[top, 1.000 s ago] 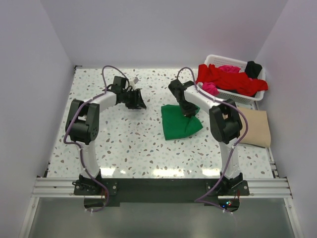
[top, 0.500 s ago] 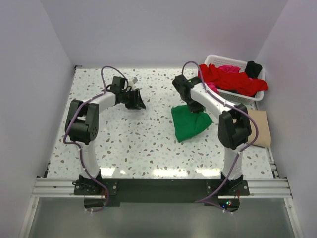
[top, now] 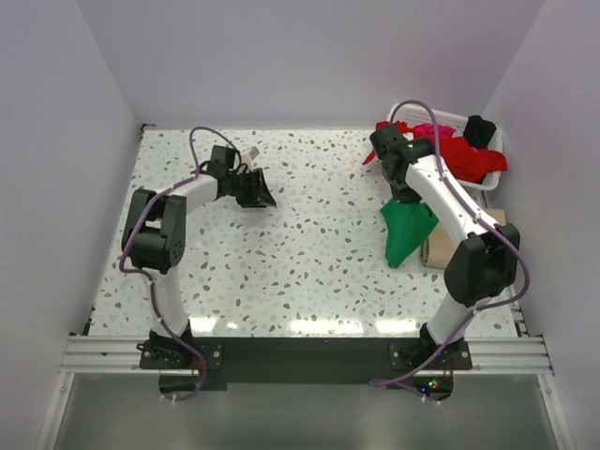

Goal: Fold and stack the t-shirts
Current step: Neatly place the folded tshirt to the corner

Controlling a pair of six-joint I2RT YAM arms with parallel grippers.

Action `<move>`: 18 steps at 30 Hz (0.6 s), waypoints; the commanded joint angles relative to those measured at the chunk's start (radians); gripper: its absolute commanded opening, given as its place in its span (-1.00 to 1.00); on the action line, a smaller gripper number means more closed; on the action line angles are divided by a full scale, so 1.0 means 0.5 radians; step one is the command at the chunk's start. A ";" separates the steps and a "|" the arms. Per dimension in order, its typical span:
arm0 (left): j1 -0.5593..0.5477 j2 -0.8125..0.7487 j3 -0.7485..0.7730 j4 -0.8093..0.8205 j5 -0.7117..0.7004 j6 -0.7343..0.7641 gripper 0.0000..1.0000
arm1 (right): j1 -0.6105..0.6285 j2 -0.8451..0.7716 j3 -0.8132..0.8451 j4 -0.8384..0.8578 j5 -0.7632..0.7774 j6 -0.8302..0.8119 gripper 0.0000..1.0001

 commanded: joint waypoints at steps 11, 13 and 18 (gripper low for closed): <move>0.027 -0.068 -0.044 0.131 0.098 -0.063 -0.09 | -0.125 -0.238 0.046 -0.192 -0.004 -0.087 -1.00; 0.027 -0.071 -0.047 0.134 0.102 -0.067 -0.09 | -0.168 -0.272 0.046 -0.192 -0.007 -0.102 -1.00; 0.027 -0.074 -0.056 0.147 0.111 -0.073 -0.09 | -0.256 -0.327 0.064 -0.174 -0.016 -0.139 -1.00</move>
